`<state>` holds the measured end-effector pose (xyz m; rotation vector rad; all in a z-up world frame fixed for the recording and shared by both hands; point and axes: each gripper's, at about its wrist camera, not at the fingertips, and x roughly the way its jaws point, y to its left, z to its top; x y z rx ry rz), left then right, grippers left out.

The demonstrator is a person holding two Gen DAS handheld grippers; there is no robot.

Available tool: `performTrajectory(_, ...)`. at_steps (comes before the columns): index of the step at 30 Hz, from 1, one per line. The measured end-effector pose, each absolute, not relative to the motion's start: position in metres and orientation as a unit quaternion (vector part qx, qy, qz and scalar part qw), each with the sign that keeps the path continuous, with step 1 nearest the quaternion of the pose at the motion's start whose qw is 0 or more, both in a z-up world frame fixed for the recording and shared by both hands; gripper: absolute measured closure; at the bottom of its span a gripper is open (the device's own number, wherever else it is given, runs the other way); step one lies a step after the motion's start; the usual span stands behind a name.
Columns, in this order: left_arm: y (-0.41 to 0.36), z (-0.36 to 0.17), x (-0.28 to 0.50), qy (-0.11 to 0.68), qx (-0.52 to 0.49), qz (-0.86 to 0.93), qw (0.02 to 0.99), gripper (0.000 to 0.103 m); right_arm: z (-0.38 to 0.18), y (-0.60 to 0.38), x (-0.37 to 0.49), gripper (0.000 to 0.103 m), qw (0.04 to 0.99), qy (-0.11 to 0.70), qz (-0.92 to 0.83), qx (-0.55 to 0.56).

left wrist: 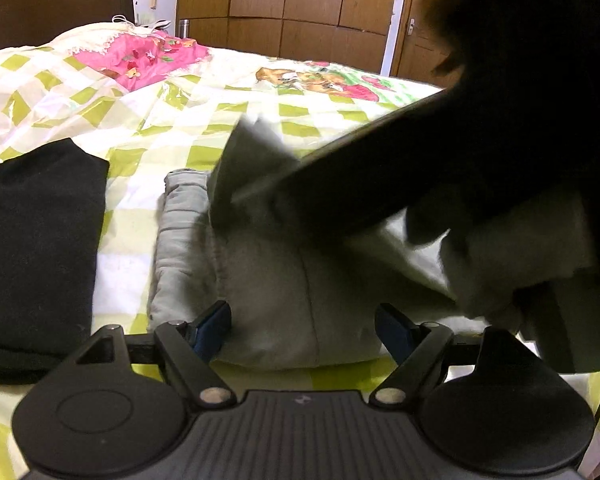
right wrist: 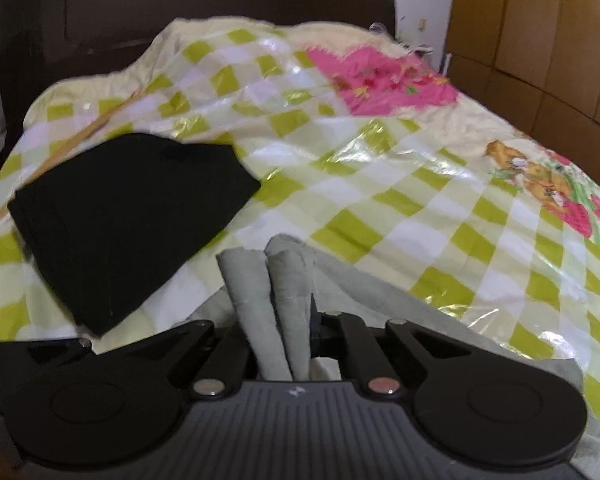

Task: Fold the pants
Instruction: 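Open the right gripper to release the folded pants leg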

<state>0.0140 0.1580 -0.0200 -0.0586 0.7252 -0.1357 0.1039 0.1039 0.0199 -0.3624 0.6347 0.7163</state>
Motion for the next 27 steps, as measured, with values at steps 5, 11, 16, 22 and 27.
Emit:
performTrajectory(5,0.159,-0.018,0.003,0.358,-0.017,-0.068,0.931,0.013,0.000,0.113,0.108,0.085,0.842,0.357,0.367,-0.171)
performTrajectory(11,0.165,-0.008,-0.010,0.357,-0.010,-0.060,0.932,0.013,0.013,0.097,0.100,0.069,0.823,0.358,0.421,-0.130)
performTrajectory(16,0.170,0.009,-0.023,0.351,-0.004,-0.044,0.935,0.013,0.033,0.064,0.097,0.062,0.813,0.362,0.449,-0.075)
performTrajectory(22,0.169,0.040,-0.022,0.305,0.005,-0.033,0.952,0.013,0.047,0.008,0.107,0.061,0.847,0.355,0.392,-0.058)
performTrajectory(27,0.161,0.055,-0.004,0.277,0.010,-0.047,0.960,0.010,0.040,-0.040,0.120,0.061,0.877,0.359,0.311,-0.074)
